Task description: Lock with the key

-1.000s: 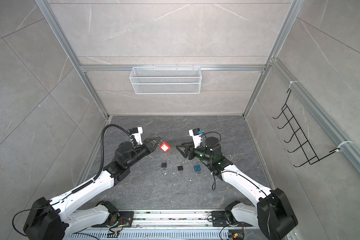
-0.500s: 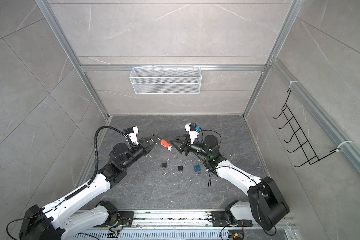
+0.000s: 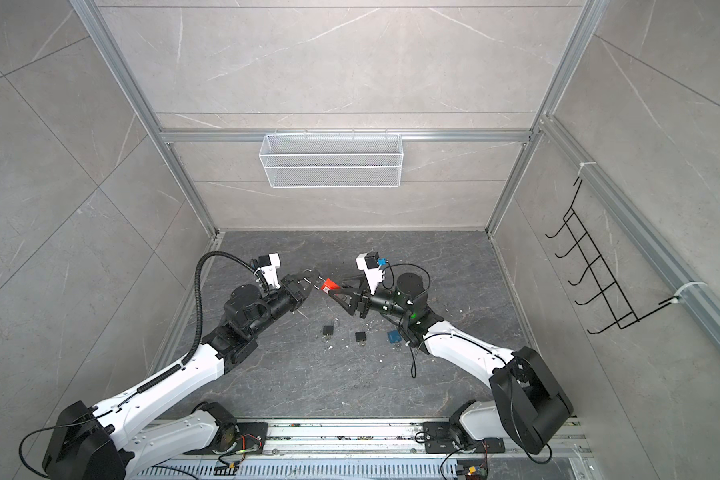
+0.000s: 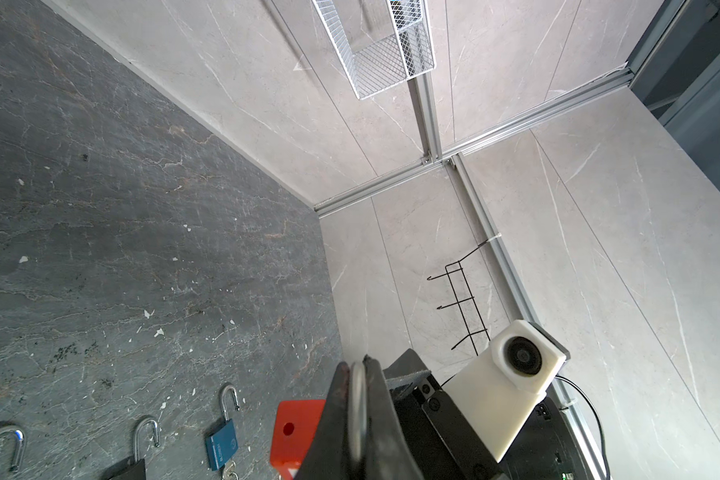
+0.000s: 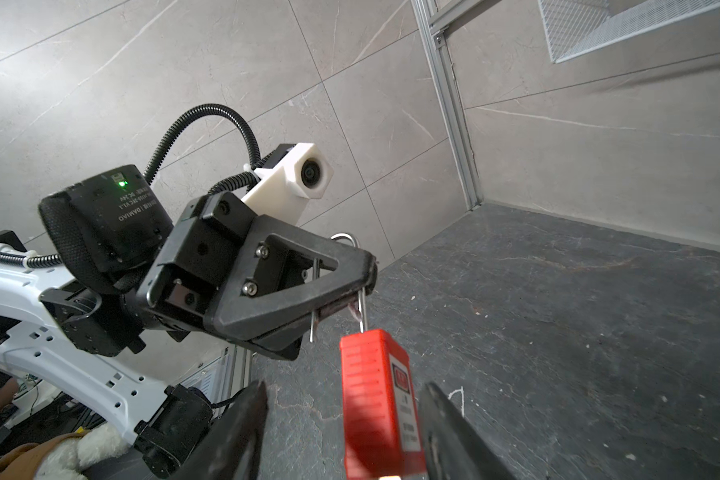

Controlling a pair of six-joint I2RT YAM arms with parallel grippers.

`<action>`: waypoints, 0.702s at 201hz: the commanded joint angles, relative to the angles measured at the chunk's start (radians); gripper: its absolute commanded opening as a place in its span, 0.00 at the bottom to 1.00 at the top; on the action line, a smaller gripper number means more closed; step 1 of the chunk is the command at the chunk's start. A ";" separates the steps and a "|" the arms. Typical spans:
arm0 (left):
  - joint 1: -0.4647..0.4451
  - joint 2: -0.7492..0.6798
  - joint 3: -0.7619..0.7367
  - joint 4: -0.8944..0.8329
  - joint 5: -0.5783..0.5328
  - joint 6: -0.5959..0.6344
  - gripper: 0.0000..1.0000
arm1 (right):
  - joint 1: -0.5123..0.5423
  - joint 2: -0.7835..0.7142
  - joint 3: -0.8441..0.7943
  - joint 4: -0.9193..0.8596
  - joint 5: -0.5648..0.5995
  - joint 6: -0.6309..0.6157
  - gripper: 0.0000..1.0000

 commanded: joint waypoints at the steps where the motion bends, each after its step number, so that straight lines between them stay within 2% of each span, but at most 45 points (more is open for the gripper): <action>1: 0.004 -0.011 0.023 0.103 0.009 -0.016 0.00 | 0.012 0.028 0.034 -0.043 0.014 -0.029 0.56; 22: 0.004 -0.014 0.023 0.104 0.016 -0.012 0.00 | 0.014 0.041 0.044 -0.046 0.024 -0.026 0.50; 55: 0.004 -0.013 0.021 0.104 0.022 -0.011 0.00 | 0.015 0.054 0.052 -0.022 0.029 0.002 0.33; 85: 0.008 -0.020 0.013 0.105 0.018 -0.007 0.00 | 0.014 0.060 0.051 -0.012 0.021 0.024 0.06; 96: 0.010 -0.021 0.010 0.105 0.023 -0.004 0.00 | 0.015 0.058 0.047 -0.004 0.018 0.033 0.00; 120: 0.021 -0.018 0.005 0.106 0.058 0.044 0.00 | 0.015 0.054 0.042 -0.001 0.029 0.072 0.00; 131: 0.046 -0.016 0.011 0.088 0.122 0.101 0.00 | 0.013 0.048 0.045 -0.026 0.037 0.100 0.00; 133: 0.050 -0.015 0.013 0.081 0.135 0.114 0.07 | 0.013 0.047 0.047 -0.034 0.039 0.103 0.00; 135: 0.057 -0.013 0.016 0.075 0.147 0.126 0.10 | 0.013 0.045 0.048 -0.045 0.040 0.106 0.00; 136: 0.057 -0.013 0.016 0.071 0.154 0.131 0.16 | 0.012 0.044 0.049 -0.050 0.041 0.108 0.00; 139: 0.067 -0.013 0.019 0.063 0.169 0.149 0.20 | 0.013 0.041 0.052 -0.066 0.041 0.113 0.00; 141: 0.071 -0.013 0.020 0.054 0.178 0.161 0.27 | 0.013 0.039 0.054 -0.075 0.040 0.116 0.00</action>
